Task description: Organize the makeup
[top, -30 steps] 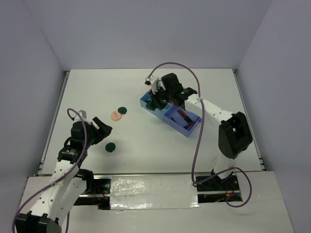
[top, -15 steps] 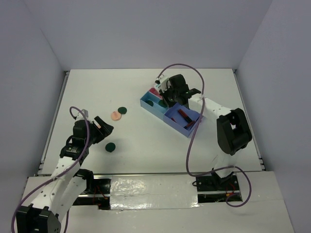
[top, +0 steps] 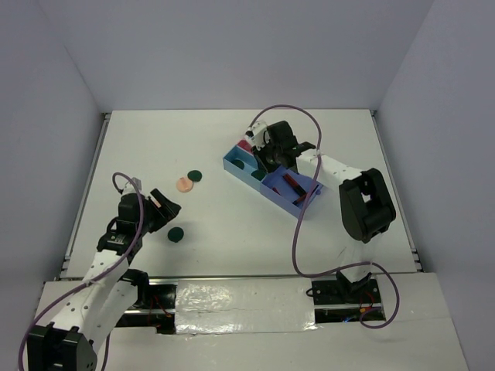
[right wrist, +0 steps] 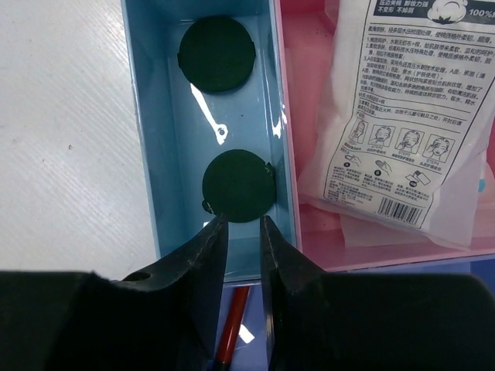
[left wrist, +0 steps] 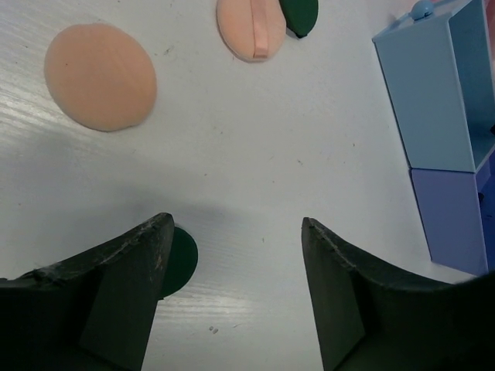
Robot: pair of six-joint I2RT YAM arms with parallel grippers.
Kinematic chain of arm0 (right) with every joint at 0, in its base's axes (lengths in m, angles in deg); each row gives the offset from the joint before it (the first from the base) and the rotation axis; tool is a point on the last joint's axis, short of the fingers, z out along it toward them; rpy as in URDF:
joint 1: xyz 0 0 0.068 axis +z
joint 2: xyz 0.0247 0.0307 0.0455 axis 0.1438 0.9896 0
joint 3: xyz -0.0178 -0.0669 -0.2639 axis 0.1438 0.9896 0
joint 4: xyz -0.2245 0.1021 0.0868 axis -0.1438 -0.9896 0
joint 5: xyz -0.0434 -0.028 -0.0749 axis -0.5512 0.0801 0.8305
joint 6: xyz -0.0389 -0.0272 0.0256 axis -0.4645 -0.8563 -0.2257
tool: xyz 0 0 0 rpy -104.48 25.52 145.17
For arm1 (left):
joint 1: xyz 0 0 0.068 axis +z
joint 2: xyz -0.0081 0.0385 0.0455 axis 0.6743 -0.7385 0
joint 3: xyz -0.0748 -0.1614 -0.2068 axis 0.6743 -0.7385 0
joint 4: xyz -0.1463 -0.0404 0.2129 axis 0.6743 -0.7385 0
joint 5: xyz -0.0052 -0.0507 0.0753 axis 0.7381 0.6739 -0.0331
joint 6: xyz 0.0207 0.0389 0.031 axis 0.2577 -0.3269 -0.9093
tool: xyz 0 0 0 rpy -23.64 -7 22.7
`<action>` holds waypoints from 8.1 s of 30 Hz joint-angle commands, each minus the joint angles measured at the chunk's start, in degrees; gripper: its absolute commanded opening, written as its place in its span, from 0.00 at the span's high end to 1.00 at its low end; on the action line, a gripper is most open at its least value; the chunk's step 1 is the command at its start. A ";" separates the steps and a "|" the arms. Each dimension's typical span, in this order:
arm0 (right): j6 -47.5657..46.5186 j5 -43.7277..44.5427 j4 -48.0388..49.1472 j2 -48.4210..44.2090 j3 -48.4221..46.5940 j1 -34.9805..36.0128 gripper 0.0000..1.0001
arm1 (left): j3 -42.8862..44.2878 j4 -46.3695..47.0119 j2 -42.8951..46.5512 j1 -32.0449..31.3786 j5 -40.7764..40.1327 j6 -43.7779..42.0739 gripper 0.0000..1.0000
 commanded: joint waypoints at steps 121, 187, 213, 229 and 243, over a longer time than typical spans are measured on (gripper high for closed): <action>-2.62 -44.43 -0.91 -28.94 19.89 -20.56 0.47 | 66.50 6.80 -73.33 -21.87 3.70 -10.81 0.46; -3.41 -42.85 -3.10 -25.96 17.87 -20.47 0.35 | 59.40 -10.61 -77.03 -9.21 -10.10 -23.64 0.92; -3.41 -42.50 -2.58 -26.92 18.84 -20.39 0.34 | 49.44 25.43 -64.00 -17.12 16.01 -9.84 0.90; -3.85 -42.41 -2.58 -26.84 19.01 -20.39 0.34 | 62.02 15.24 -73.85 -19.15 9.86 -13.00 0.61; -3.85 -42.58 -2.93 -26.84 18.66 -20.48 0.34 | 62.72 13.92 -72.54 -19.15 9.59 -14.14 0.49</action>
